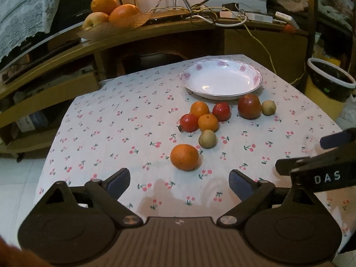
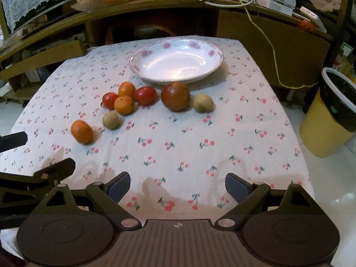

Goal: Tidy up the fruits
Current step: 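Grasp the large orange with the left tool while the right tool grasps a small tan fruit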

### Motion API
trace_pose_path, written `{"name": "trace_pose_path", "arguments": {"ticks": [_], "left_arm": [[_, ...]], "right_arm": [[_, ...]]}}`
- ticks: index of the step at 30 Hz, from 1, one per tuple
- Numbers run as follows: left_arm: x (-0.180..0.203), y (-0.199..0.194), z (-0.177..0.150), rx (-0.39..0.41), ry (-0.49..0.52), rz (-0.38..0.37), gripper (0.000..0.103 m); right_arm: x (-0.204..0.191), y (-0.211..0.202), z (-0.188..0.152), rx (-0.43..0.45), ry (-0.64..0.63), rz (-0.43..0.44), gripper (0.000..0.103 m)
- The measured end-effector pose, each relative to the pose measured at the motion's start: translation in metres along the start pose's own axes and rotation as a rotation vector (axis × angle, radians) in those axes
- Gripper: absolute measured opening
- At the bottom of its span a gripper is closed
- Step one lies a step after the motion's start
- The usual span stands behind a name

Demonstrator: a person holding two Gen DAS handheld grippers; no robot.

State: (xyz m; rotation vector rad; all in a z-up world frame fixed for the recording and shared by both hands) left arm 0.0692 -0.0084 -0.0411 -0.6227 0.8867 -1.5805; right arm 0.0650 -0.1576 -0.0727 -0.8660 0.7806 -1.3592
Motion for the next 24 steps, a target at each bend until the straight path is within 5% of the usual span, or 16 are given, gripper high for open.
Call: {"name": "trace_pose_path", "arguments": {"ticks": [5,9,20,24], "left_arm": [[-0.001,0.011,0.009,0.0,0.002,0.0,0.091],[-0.003,0.026,0.013,-0.024,0.003,-0.007,0.072],[0.0,0.054,0.02,-0.069,-0.003,-0.058,0.043],[-0.001,0.053,0.02,-0.065,0.005,-0.071,0.04]], "right_arm": [[0.005,0.005,0.012,-0.001,0.004,-0.002,0.092],[0.003,0.008,0.023,-0.001,-0.005,0.014,0.092],[-0.012,0.02,0.044,-0.014,-0.055,0.066,0.091],[-0.015,0.026,0.047,-0.042,-0.057,0.105,0.083]]}}
Point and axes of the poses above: each gripper's, at about its wrist camera, not at the fingertips, and y roughly the way its jaws point, x to its right, z to its top, the point moved 7 cm from there along y, roughly the way its jaws point, and after that the axes turned 11 degrees about -x, right-handed, at the moved point
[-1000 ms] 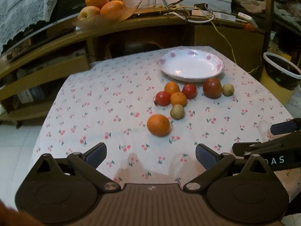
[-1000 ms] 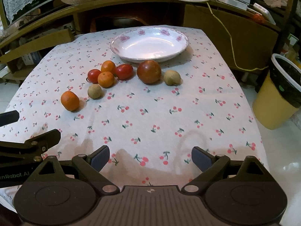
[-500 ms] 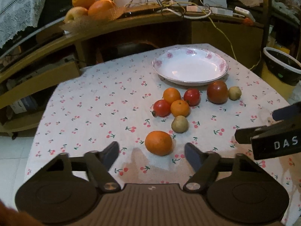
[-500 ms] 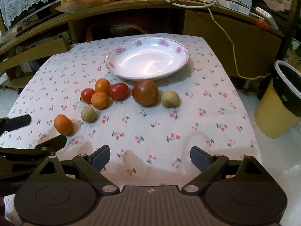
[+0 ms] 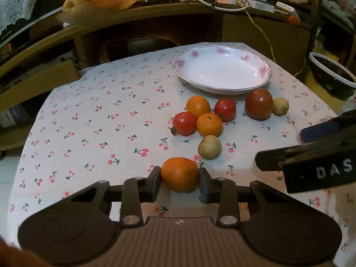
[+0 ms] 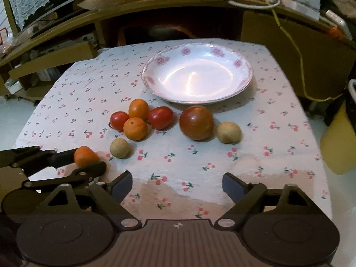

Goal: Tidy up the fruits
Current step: 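Grasp the large orange with the left tool while the right tool grasps a small tan fruit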

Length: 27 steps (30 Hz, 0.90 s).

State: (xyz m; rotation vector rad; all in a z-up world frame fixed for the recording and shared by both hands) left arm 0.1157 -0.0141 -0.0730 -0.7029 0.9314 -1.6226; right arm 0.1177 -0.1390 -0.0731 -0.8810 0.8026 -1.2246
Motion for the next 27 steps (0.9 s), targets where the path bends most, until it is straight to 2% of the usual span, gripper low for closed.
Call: {"name": "trace_pose_path", "arguments": {"ticks": [9,18,21,23,25,27], "left_arm": [[-0.014,-0.006,-0.003,0.005,-0.023,0.008,0.04],[-0.018,-0.005,-0.008,-0.007,-0.026,0.018,0.04],[-0.018,-0.004,-0.007,-0.006,-0.025,0.019,0.041],[-0.019,-0.003,-0.007,-0.008,-0.023,0.016,0.041],[-0.019,-0.003,-0.007,-0.006,-0.025,0.014,0.044],[-0.022,-0.002,-0.007,-0.006,-0.032,0.008,0.045]], "right_arm": [[-0.019,0.009,0.014,0.015,-0.05,0.057,0.079],[-0.041,0.028,0.029,-0.001,-0.121,0.109,0.067],[-0.046,0.033,0.033,0.001,-0.137,0.107,0.067],[-0.05,0.034,0.036,0.001,-0.149,0.11,0.062],[-0.054,0.035,0.036,0.0,-0.169,0.105,0.05],[-0.058,0.035,0.034,0.003,-0.2,0.08,0.044]]}}
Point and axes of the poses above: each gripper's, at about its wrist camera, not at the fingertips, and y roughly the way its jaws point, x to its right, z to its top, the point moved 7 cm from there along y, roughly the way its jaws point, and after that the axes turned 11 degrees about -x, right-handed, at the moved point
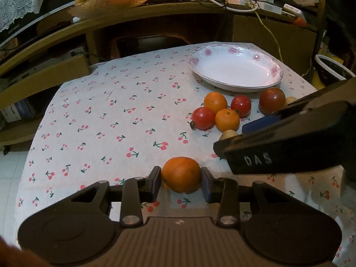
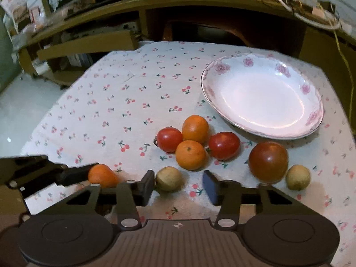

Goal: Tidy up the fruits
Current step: 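Grasp the large orange with the left tool while the right tool grasps a small tan fruit, then carry both fruits over the white plate and open both tools to drop them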

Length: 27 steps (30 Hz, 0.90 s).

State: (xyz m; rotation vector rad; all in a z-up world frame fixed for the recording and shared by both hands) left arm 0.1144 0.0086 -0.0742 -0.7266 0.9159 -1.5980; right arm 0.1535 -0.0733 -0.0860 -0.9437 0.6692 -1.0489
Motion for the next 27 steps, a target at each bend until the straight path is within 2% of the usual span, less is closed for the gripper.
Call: {"name": "trace_pose_path", "arguments": {"ticks": [5,7,16,23,27], "left_arm": [[-0.001,0.001,0.001,-0.003,-0.006,-0.023,0.041],[-0.002,0.001,0.001,-0.005,-0.01,-0.029,0.04],[0.007,-0.004,0.007,-0.011,0.007,-0.027,0.039],[0.023,-0.01,0.018,-0.008,0.012,-0.081,0.039],[0.036,-0.012,0.031,0.003,0.037,-0.087,0.039]], "right_arm": [[-0.001,-0.003,-0.005,-0.012,-0.023,0.012,0.032],[0.0,-0.004,-0.006,-0.016,-0.016,0.021,0.024],[0.002,-0.014,-0.012,-0.018,0.014,0.052,0.023],[0.012,-0.034,-0.016,0.02,0.047,0.057,0.023],[0.024,-0.043,-0.015,0.041,0.084,0.054,0.023]]}}
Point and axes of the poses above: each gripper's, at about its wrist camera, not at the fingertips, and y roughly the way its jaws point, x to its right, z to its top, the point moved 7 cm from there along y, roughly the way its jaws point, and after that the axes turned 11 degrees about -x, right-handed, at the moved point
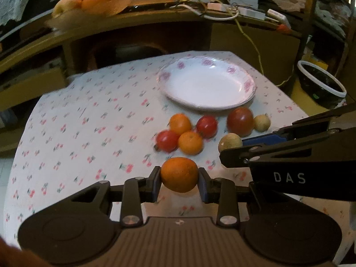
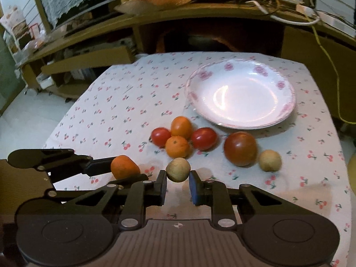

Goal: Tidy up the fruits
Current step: 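Carry both fruits over the white plate and open both tools to drop them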

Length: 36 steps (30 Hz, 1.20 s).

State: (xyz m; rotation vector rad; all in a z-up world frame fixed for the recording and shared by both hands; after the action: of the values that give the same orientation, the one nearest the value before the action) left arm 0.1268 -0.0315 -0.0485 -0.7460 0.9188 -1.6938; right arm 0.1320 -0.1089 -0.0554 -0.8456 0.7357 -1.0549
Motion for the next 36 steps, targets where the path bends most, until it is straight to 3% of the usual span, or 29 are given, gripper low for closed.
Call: {"name": "trace_pose_path", "arguments": {"ticks": [6,15,24,36], "left_arm": [[0.014,0.003,0.038,0.018,0.065,0.004,0.039],[0.024,0.028,0.094,0.046,0.105,0.001,0.039],[0.01,0.057,0.107,0.023,0.081,0.004,0.039],[0.013,0.066,0.111,0.016,0.095,0.013,0.04]], "right_arm": [[0.023,-0.013,0.013,0.043,0.064,-0.01,0.023],[0.051,-0.01,0.061,0.091,0.111,-0.02,0.023],[0.077,0.013,0.079,0.063,0.137,-0.049,0.023],[0.095,0.027,0.085,0.031,0.149,-0.081,0.025]]}}
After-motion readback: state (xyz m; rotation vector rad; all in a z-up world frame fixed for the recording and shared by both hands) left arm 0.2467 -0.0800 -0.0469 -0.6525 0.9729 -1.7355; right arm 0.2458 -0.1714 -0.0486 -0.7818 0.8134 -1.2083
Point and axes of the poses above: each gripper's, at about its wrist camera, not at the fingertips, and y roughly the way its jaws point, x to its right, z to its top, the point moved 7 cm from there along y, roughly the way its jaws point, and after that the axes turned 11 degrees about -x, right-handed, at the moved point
